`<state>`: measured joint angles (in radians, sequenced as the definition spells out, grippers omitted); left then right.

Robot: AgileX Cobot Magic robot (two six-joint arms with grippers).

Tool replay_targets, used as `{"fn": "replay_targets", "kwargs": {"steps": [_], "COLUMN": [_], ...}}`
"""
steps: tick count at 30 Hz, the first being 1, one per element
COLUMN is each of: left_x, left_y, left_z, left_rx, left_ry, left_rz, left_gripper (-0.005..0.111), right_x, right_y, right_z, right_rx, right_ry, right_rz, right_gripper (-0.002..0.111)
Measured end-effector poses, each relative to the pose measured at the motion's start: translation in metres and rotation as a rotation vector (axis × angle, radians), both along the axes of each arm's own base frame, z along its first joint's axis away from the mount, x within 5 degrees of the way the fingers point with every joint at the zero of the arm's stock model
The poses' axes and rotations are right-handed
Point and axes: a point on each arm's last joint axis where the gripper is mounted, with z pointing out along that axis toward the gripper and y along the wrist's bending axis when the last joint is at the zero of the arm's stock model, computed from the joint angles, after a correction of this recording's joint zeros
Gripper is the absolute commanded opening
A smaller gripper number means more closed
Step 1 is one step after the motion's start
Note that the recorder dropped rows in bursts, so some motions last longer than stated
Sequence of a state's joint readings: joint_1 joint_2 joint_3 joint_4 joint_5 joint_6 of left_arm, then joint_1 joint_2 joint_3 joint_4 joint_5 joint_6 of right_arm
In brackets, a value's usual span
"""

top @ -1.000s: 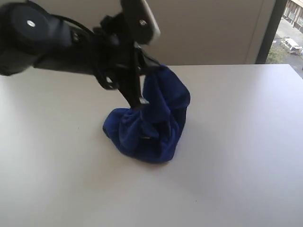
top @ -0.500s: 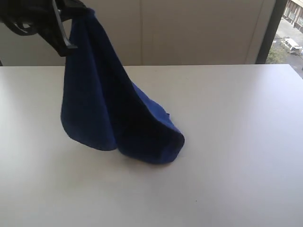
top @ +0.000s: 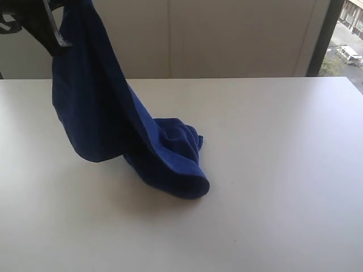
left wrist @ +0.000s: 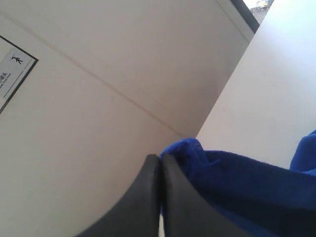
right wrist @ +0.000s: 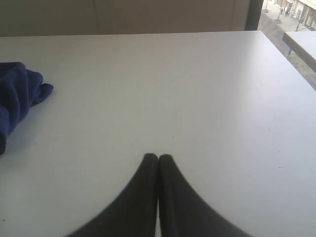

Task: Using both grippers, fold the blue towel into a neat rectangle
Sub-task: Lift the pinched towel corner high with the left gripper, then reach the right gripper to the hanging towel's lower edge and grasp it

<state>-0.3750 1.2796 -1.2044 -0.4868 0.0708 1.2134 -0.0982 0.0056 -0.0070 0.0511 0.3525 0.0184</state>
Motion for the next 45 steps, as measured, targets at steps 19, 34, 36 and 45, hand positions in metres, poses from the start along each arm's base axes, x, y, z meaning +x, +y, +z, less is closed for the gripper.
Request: {"fn": "replay_targets", "kwargs": {"steps": [19, 34, 36, 45], "left_x": [0.000, -0.002, -0.002, -0.002], "left_y": [0.000, -0.001, -0.001, -0.001], "left_z": [0.000, -0.004, -0.004, -0.004], "left_rx": [0.049, 0.063, 0.064, 0.064], "left_ry": [-0.026, 0.010, 0.013, 0.013], "left_rz": [-0.011, -0.037, -0.038, -0.038], "left_gripper": [0.000, 0.000, 0.000, 0.000], "right_x": [0.009, 0.163, 0.182, 0.233], "right_y": [-0.004, 0.037, 0.036, 0.052], "right_z": [0.031, 0.062, 0.056, 0.000], "right_rx": [0.362, 0.069, -0.009, -0.236], "right_ry": [-0.361, 0.577, 0.561, 0.501], "right_rz": [-0.074, 0.741, 0.799, 1.083], "right_gripper": [0.000, 0.004, 0.015, 0.057]}}
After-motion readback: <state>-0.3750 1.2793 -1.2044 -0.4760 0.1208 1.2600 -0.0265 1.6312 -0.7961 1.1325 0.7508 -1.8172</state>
